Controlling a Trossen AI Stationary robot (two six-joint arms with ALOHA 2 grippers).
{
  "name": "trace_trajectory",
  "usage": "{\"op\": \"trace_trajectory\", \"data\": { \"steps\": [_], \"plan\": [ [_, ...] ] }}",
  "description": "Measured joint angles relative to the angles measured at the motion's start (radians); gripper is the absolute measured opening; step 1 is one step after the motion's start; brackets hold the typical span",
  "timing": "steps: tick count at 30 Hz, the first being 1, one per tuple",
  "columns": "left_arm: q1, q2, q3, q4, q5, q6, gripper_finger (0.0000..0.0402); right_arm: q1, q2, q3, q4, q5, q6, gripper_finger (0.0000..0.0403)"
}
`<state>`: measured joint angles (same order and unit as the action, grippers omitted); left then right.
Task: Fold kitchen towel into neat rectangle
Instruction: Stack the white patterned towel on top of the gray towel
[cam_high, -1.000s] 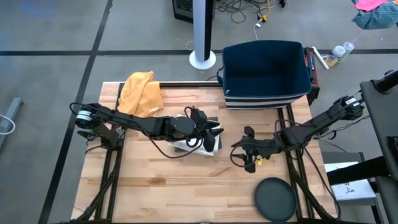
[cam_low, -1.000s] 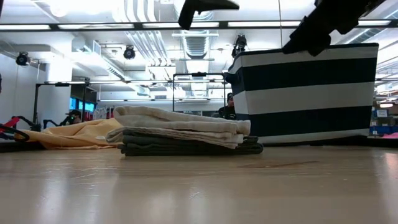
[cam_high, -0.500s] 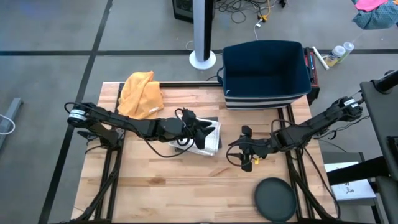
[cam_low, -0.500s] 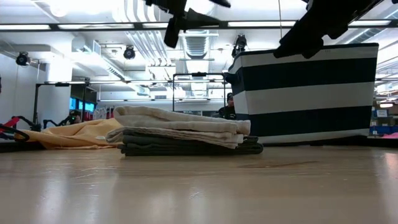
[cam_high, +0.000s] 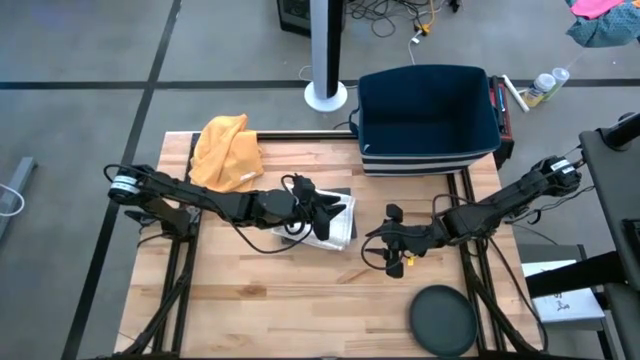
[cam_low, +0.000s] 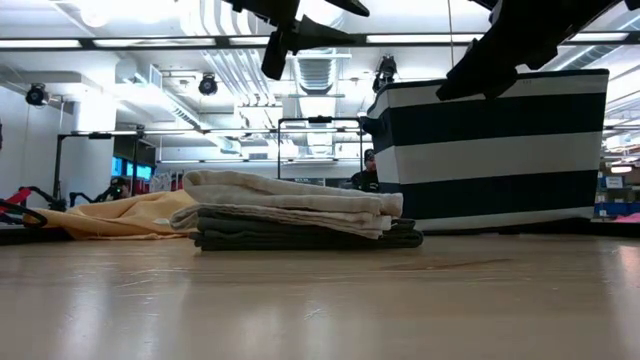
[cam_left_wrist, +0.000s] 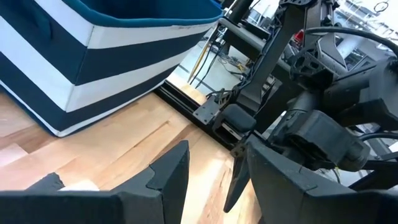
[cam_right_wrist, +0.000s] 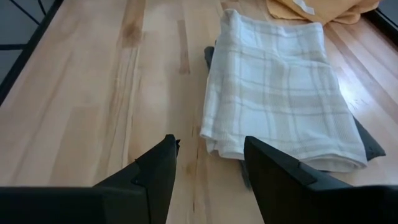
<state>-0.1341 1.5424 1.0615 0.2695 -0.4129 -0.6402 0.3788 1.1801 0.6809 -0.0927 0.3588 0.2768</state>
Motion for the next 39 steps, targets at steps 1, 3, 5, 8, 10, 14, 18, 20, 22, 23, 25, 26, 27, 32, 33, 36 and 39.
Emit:
{"op": "trace_trajectory", "data": {
  "steps": [1, 3, 5, 8, 10, 14, 18, 20, 22, 23, 25, 26, 27, 32, 33, 36, 39],
  "plan": [
    [0.0, -0.001, 0.0, 0.0, 0.0, 0.002, 0.0155, 0.0, 0.001, 0.003, -0.002, 0.0, 0.0, 0.0181],
    [0.0, -0.001, 0.0, 0.0, 0.0, 0.018, 0.0155, 0.0, 0.013, 0.016, -0.004, -0.008, 0.0, 0.0181],
    [0.0, -0.003, 0.0, -0.001, 0.0, 0.034, 0.0155, 0.0, 0.025, 0.028, -0.008, -0.034, -0.005, 0.0181],
    [0.0, -0.007, -0.004, -0.001, 0.0, 0.044, 0.0155, 0.0, 0.054, 0.05, -0.006, -0.045, -0.007, 0.0181],
    [0.0, -0.011, -0.013, 0.0, 0.001, 0.042, 0.0155, 0.0, 0.074, 0.061, -0.006, -0.045, -0.008, 0.0181],
    [0.0, -0.035, -0.063, 0.016, 0.004, 0.005, 0.0155, 0.0, 0.116, 0.076, -0.007, -0.044, -0.013, 0.0181],
    [-0.003, -0.047, -0.132, 0.067, 0.003, -0.045, 0.0154, 0.0, 0.152, 0.083, -0.006, -0.044, -0.015, 0.0181],
    [-0.004, -0.049, -0.166, 0.091, 0.003, -0.069, 0.0154, 0.0, 0.167, 0.083, -0.004, -0.044, -0.015, 0.0181],
    [-0.005, -0.05, -0.192, 0.114, 0.003, -0.095, 0.0154, 0.0, 0.181, 0.083, -0.007, -0.044, -0.015, 0.0181],
    [-0.005, -0.051, -0.205, 0.134, 0.003, -0.105, 0.0154, 0.0, 0.186, 0.083, -0.006, -0.044, -0.015, 0.0181],
    [-0.005, -0.05, -0.227, 0.159, 0.003, -0.121, 0.0154, 0.0, 0.193, 0.083, -0.007, -0.045, -0.015, 0.0181],
    [-0.005, -0.05, -0.232, 0.166, 0.003, -0.128, 0.0154, 0.0, 0.194, 0.083, -0.008, -0.044, -0.015, 0.0181],
    [-0.005, -0.05, -0.235, 0.167, 0.003, -0.134, 0.0154, 0.0, 0.195, 0.083, -0.006, -0.045, -0.015, 0.0181],
    [-0.005, -0.051, -0.24, 0.166, 0.002, -0.147, 0.0154, 0.0, 0.196, 0.083, -0.006, -0.044, -0.015, 0.0181],
    [-0.005, -0.051, -0.24, 0.165, 0.002, -0.147, 0.0154, 0.0, 0.196, 0.083, -0.006, -0.045, -0.015, 0.0181],
    [-0.005, -0.051, -0.24, 0.165, 0.0, -0.147, 0.0154, 0.0, 0.196, 0.083, -0.006, -0.044, -0.015, 0.0181],
    [-0.005, -0.051, -0.24, 0.165, 0.0, -0.147, 0.0154, 0.0, 0.196, 0.083, -0.006, -0.044, -0.016, 0.0181]
  ]
}}
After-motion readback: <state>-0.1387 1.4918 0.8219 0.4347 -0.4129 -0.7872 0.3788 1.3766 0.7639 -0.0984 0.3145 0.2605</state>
